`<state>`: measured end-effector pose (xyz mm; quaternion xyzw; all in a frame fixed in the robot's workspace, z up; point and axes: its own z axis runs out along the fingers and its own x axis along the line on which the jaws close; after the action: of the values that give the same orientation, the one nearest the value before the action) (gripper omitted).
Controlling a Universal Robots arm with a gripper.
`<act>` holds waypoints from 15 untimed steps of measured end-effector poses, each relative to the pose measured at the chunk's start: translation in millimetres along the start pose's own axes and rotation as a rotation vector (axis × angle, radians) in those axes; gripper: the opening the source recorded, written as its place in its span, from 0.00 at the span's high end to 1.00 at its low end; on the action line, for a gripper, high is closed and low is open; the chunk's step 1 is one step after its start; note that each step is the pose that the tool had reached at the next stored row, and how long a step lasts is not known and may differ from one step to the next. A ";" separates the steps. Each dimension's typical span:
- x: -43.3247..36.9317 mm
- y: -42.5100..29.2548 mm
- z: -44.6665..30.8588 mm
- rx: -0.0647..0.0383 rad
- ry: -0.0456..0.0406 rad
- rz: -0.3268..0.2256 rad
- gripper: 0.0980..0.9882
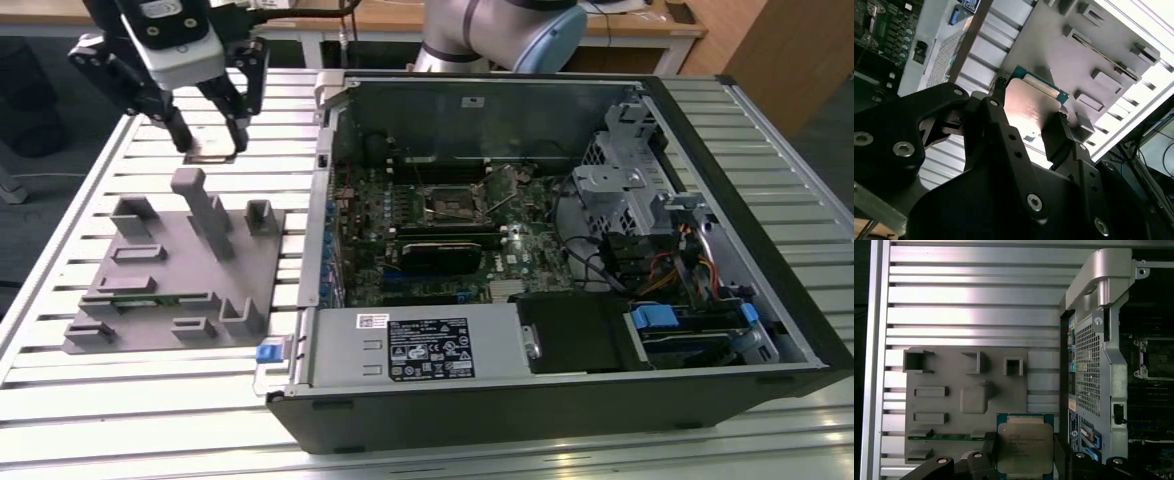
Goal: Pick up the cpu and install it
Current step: 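Pick up the cpu and move it towards the insertion slot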
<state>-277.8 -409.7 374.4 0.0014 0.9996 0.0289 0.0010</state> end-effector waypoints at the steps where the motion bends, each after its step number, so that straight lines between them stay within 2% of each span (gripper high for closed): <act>1: -4.5 0.1 0.0 0.000 0.0001 0.000 0.50; 2: -8.8 0.1 0.1 0.000 0.0000 0.000 0.50; 3: -18.0 0.2 0.1 0.000 0.0001 0.000 0.50; 15: -71.6 0.8 1.1 0.000 0.0004 0.000 0.50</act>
<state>-206.2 -409.0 373.4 0.0015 0.9996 0.0289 0.0008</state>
